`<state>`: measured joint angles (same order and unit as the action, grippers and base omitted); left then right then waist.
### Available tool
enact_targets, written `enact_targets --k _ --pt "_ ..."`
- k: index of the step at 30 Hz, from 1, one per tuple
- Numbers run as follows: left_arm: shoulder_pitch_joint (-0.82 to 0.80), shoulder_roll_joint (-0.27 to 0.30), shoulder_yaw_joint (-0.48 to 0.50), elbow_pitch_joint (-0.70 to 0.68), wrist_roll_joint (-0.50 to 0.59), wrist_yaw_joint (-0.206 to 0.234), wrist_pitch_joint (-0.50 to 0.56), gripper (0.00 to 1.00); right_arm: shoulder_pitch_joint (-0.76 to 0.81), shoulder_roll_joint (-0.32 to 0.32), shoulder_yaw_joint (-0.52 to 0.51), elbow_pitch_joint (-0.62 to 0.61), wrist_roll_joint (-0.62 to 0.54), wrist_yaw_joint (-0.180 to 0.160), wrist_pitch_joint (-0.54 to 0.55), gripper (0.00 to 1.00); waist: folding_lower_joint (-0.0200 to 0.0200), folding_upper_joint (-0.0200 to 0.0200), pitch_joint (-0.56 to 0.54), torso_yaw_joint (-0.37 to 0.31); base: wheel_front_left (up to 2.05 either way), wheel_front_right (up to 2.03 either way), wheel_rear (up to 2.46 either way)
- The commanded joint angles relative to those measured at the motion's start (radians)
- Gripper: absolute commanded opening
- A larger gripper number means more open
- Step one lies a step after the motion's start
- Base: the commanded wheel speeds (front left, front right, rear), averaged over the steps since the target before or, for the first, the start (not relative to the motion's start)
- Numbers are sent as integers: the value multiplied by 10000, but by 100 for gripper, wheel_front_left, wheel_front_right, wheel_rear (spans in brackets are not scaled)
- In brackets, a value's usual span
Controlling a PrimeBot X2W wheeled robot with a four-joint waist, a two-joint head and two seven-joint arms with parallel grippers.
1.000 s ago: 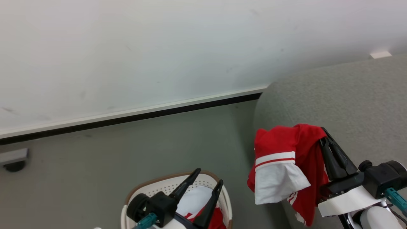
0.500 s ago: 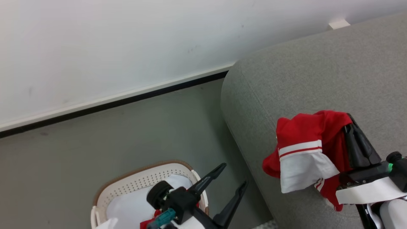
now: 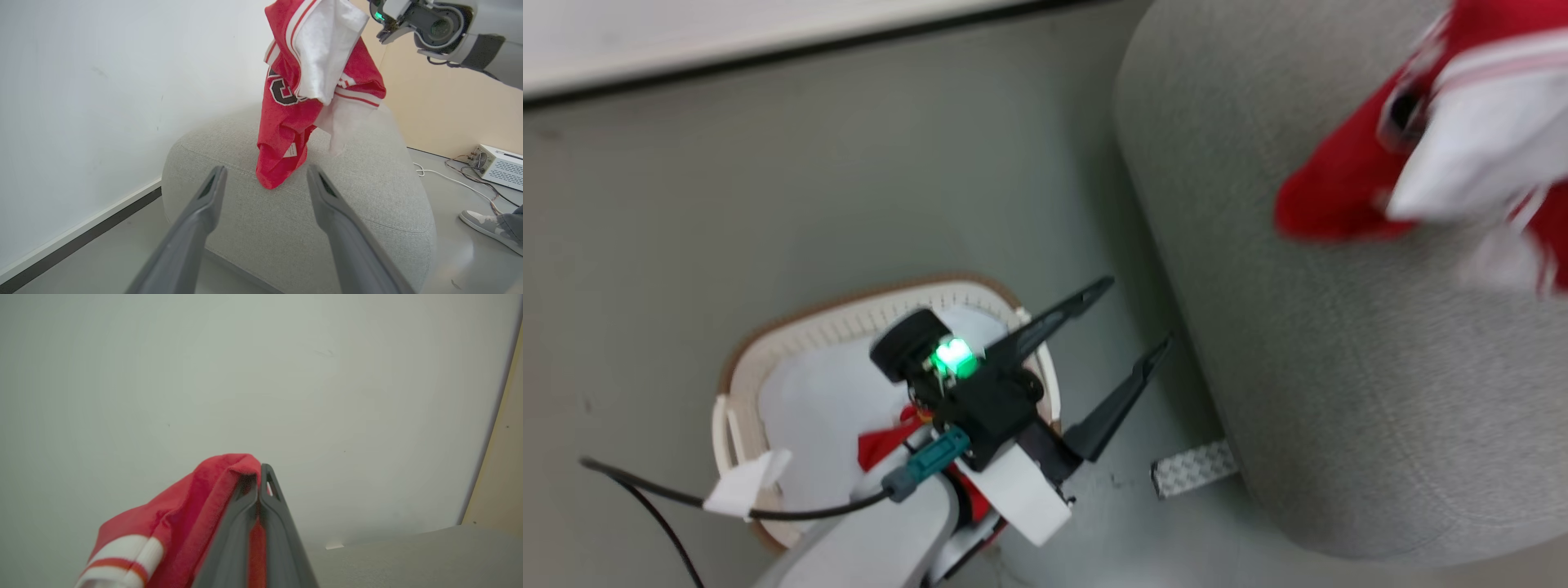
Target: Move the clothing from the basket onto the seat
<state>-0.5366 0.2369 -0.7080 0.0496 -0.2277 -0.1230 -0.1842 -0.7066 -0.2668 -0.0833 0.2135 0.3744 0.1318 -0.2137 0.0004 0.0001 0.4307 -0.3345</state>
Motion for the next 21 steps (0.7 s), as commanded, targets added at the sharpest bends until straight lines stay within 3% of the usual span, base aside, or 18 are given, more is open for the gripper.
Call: enact_targets --k 1,8,15,16,17,21 --pt "-461 249 3 -220 194 -24 97 100 -1005 -249 -633 570 39 -21 200 0 -4 -1 1645 343 0 0 0" --pt "-1150 517 -180 -479 216 -52 179 100 -2998 -909 -2977 2801 -1011 -21 146 0 -4 -1 2483 514 0 0 0" --pt "-937 527 -363 -187 -31 -41 -27 100 -2409 -554 -4404 5091 -2114 -21 -335 0 -4 -1 2237 585 0 0 0" --pt "-858 520 -362 -117 -83 -8 -47 100 -2243 -454 -4537 5374 -2219 -21 -367 23 -4 -1 2141 595 0 0 0" --pt "-785 523 -349 -55 -143 26 -72 100 -2083 -296 -4568 5624 -2307 -21 -421 100 -4 -1 2041 605 0 0 0" --pt "-332 570 -165 178 -360 277 -272 100 -1176 223 -4500 5896 -2483 -21 -513 100 -4 -1 1473 625 0 0 0"
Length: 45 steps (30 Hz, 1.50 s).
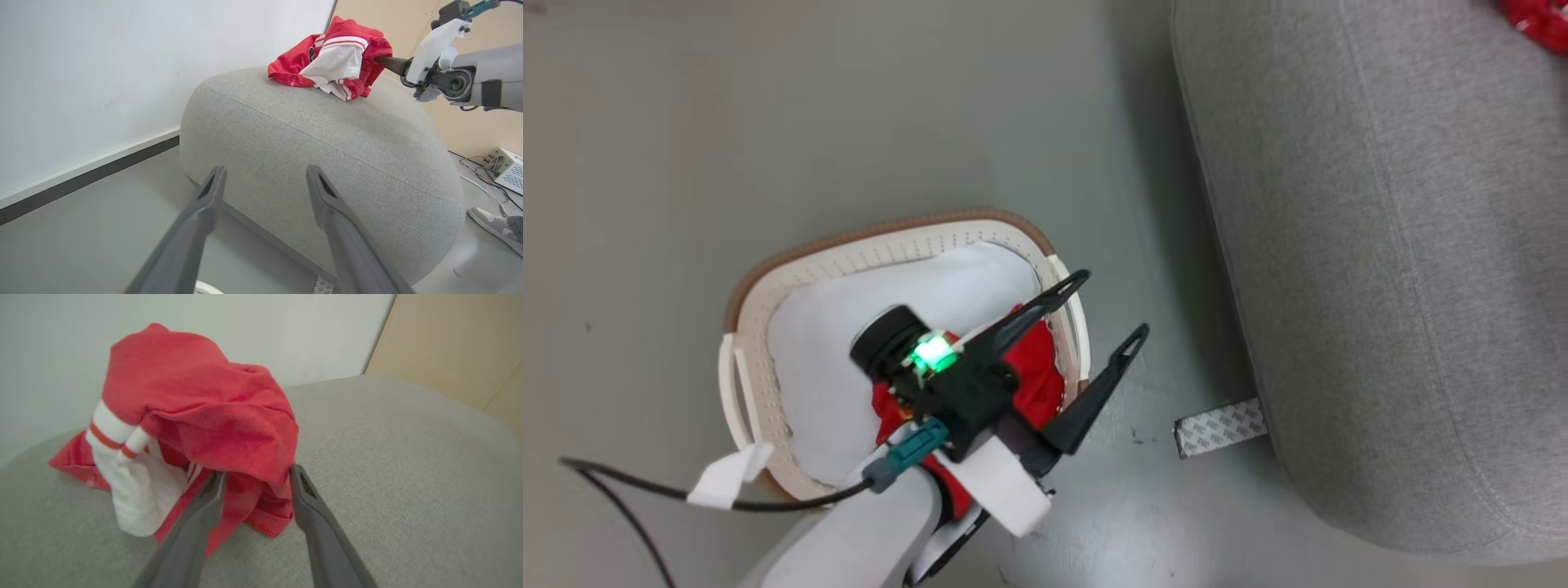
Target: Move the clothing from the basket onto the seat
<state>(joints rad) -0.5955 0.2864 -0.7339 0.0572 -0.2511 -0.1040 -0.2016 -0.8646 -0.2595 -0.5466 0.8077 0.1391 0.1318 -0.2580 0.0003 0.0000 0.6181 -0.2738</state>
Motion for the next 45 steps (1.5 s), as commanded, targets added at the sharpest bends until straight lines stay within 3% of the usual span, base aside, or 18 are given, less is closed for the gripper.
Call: enact_targets --k 1,10,22,33,45 --pt "258 75 93 101 -127 87 -97 100 403 150 133 -47 -130 -21 -70 100 -3 0 -400 18 0 0 0" --pt "1616 101 512 622 -686 621 -527 100 3341 1467 873 -2702 99 -21 -73 100 -3 0 -2249 235 0 0 0" --pt "3706 -525 1885 602 -966 1263 -625 100 6251 2052 2923 -6178 128 -21 -63 100 -3 0 -4533 1226 0 0 0" --pt "5607 -1102 4029 586 -357 1283 -627 100 7966 2075 4540 -6678 -251 -21 -64 100 -3 0 -5992 2139 0 0 0" --pt "6675 -1706 5847 585 365 746 -630 100 8854 2079 5482 -6276 243 -21 -64 100 -3 0 -6469 2431 0 0 0"
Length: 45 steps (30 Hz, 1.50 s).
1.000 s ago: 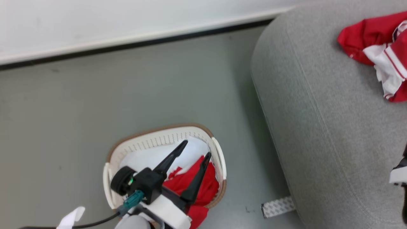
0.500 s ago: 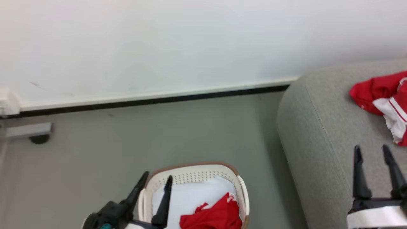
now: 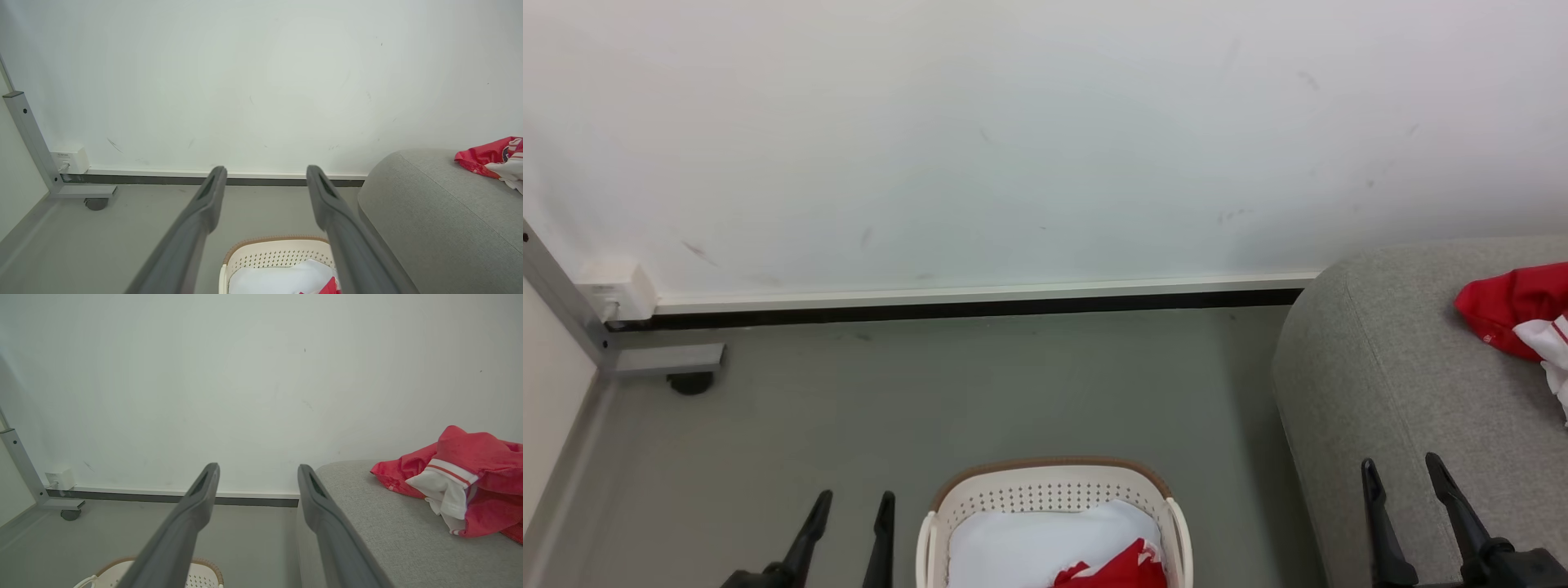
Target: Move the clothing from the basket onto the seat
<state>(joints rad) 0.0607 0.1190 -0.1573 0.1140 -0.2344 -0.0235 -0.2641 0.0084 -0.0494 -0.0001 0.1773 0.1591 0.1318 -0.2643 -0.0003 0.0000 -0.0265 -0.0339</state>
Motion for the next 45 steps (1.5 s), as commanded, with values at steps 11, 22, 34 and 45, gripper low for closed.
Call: enact_targets --k 11,22,34,45 --pt "253 -428 428 235 645 -546 -5 100 -45 -21 -15 138 94 -21 -1 100 3 0 -60 129 0 0 0" --pt "-95 -554 444 423 890 -820 -3 100 -312 -22 -6 -8 93 -21 -1 100 3 0 407 -399 0 0 0" --pt "-1947 -47 -862 2058 1256 -1046 228 100 -1407 -22 -126 -578 -114 -22 -1 100 3 0 2388 -1534 0 0 0" --pt "-5378 415 -3398 4537 968 -1062 1818 100 -2567 -15 -156 -1326 -258 -22 -1 100 3 0 5148 -1676 0 0 0"
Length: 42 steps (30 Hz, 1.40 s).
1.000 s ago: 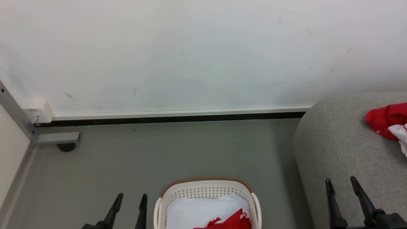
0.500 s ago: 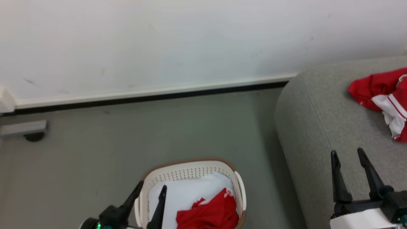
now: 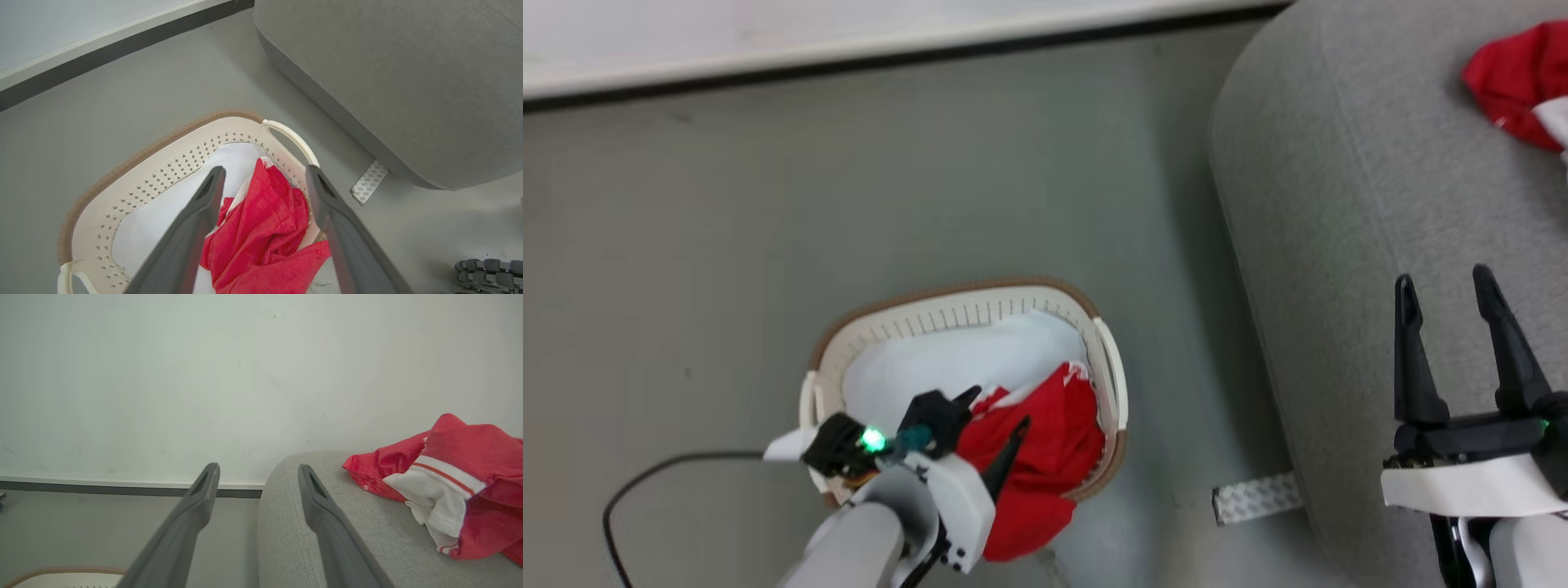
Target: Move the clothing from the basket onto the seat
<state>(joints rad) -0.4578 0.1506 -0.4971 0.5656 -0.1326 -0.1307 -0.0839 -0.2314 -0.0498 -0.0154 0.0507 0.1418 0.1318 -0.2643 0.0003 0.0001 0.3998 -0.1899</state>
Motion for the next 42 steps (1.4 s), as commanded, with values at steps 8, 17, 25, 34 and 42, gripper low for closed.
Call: enact_targets --k 8,17,25,34,42 --pt "-1858 142 -1585 1902 -596 10 762 100 -858 -13 246 -589 -160 -22 -1 100 -3 -1 2202 -76 0 0 0" --pt "-3021 360 -3461 2976 -2051 9 1340 100 -1175 -13 461 -998 -146 -22 -1 100 -3 -1 3055 -201 0 0 0" --pt "-3804 715 -4348 3413 -3054 11 1199 100 -1206 -11 524 -1185 16 -22 -1 100 -3 -1 3651 -423 0 0 0" --pt "-4580 1009 -5110 3711 -3683 11 1150 100 -1403 -11 590 -1376 162 -22 -1 100 -3 -1 4439 -589 0 0 0" --pt "-4847 984 -5697 3928 -4264 11 888 0 -1487 -13 518 -1375 255 -22 -1 100 -3 -1 4583 -623 0 0 0"
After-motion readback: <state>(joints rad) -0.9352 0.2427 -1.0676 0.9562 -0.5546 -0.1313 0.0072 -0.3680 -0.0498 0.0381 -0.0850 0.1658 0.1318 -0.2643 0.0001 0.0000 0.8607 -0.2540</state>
